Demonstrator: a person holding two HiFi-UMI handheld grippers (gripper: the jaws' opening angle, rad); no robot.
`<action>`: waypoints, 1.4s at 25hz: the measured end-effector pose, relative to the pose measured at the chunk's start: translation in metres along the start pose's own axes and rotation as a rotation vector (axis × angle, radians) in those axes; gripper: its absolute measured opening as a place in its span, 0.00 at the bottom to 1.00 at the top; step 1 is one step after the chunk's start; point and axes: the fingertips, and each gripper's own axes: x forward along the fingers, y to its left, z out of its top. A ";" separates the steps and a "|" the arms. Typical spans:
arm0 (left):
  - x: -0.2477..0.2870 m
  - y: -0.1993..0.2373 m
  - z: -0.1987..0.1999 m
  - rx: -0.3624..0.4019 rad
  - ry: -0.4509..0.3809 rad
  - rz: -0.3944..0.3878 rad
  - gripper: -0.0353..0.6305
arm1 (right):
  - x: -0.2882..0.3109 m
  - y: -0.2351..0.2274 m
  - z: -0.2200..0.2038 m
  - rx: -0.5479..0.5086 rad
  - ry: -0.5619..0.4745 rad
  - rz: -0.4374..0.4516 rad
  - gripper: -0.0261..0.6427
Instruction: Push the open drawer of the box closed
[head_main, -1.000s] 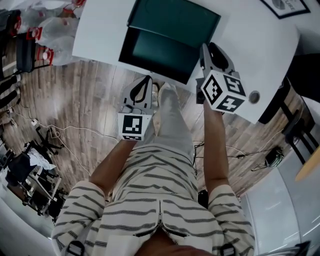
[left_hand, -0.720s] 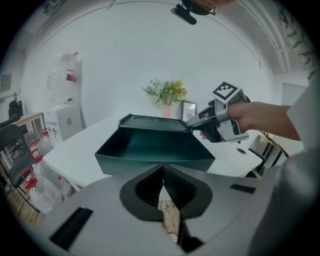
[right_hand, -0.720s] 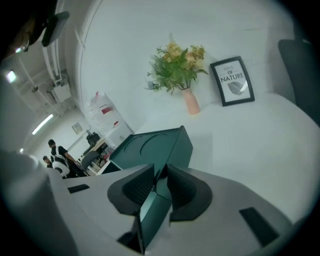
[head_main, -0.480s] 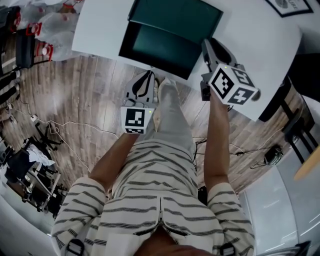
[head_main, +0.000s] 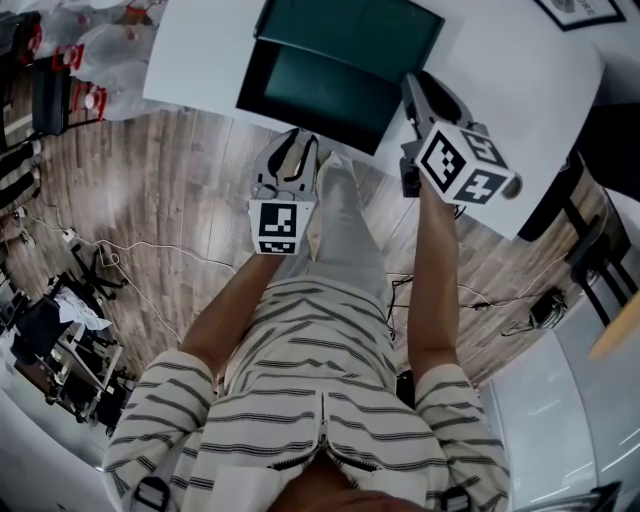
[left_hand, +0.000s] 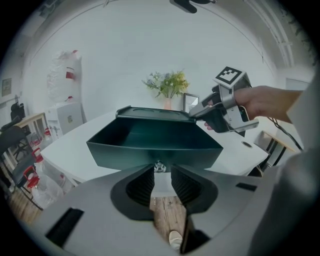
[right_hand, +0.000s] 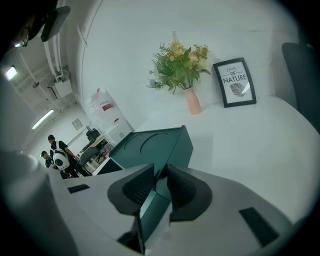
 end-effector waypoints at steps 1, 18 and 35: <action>0.001 0.000 0.000 0.001 0.000 0.005 0.19 | 0.000 0.000 0.000 -0.003 0.000 -0.001 0.18; 0.009 0.005 0.000 0.084 -0.013 0.057 0.16 | 0.001 0.000 -0.001 -0.007 0.016 0.007 0.18; 0.005 0.005 0.006 0.078 -0.004 0.051 0.15 | 0.002 0.004 0.000 -0.015 0.043 0.009 0.19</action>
